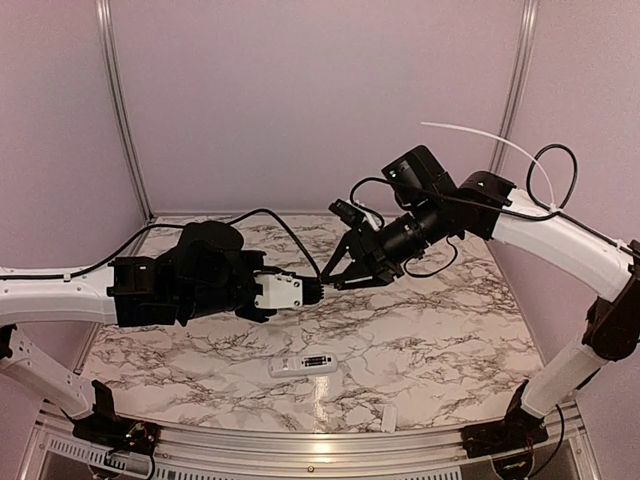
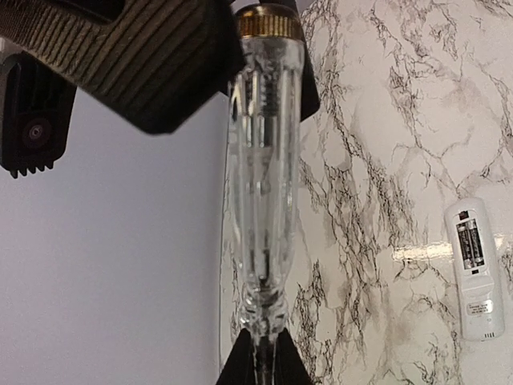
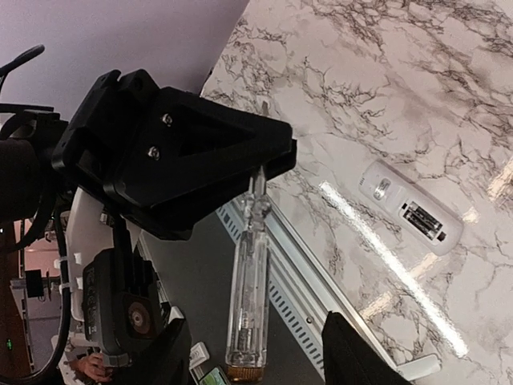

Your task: Unload the batteries from the remote control

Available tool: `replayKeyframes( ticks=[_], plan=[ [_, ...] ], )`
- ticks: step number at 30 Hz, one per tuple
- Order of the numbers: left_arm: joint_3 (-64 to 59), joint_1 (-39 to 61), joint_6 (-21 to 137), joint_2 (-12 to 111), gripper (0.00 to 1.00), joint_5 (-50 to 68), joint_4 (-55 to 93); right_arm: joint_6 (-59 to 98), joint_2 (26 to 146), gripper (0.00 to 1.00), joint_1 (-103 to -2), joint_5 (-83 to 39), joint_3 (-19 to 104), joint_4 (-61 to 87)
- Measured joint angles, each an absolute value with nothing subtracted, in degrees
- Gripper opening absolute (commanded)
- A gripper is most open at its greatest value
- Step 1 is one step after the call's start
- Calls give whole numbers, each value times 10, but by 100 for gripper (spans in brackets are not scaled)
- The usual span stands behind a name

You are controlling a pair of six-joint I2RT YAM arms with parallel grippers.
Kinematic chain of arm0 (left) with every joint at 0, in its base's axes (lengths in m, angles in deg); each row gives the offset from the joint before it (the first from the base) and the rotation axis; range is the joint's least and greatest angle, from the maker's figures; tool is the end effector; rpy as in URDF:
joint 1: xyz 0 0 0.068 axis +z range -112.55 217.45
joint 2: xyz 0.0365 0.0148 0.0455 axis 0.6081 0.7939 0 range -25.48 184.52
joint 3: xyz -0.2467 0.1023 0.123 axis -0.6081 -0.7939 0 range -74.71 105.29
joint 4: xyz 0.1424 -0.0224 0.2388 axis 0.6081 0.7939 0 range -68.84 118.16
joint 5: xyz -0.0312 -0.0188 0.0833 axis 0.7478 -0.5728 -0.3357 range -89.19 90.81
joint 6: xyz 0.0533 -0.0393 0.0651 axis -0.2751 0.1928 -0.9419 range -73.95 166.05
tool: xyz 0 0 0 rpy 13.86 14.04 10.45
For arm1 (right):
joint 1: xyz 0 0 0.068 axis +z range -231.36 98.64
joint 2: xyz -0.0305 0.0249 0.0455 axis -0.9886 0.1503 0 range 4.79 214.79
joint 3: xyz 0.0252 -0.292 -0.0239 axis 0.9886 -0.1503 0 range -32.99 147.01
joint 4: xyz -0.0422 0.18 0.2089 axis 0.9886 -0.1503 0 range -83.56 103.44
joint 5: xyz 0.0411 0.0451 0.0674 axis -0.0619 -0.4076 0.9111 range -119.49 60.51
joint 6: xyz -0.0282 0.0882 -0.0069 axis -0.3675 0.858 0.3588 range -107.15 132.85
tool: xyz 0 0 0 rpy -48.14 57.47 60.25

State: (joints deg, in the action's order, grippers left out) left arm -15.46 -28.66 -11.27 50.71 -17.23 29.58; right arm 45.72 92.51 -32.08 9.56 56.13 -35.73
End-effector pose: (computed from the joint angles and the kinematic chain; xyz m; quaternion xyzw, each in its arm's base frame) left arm 0.1695 -0.3187 0.3060 0.6953 0.4693 0.0916 0.5366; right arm 0.1976 0.3103 0.3627 -0.2447 0.8530 0.4581 0.0512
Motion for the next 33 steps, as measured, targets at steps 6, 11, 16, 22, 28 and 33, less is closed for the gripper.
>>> replayKeyframes(
  ticks=[6,11,16,22,28,33],
  plan=[
    [-139,-287,-34,507,0,-198,315,491,917,59,-320,56,561,-322],
    [-125,-287,32,508,0,-219,331,537,898,50,-321,23,552,-283],
    [-95,-287,77,525,0,-228,350,570,890,48,-320,0,548,-257],
    [-60,-287,110,551,0,-233,378,580,901,41,-320,-21,568,-265],
    [-44,-287,132,567,0,-238,396,582,913,33,-320,-32,592,-273],
    [-28,-290,152,576,0,-243,409,582,931,31,-314,-35,602,-279]
  ],
)
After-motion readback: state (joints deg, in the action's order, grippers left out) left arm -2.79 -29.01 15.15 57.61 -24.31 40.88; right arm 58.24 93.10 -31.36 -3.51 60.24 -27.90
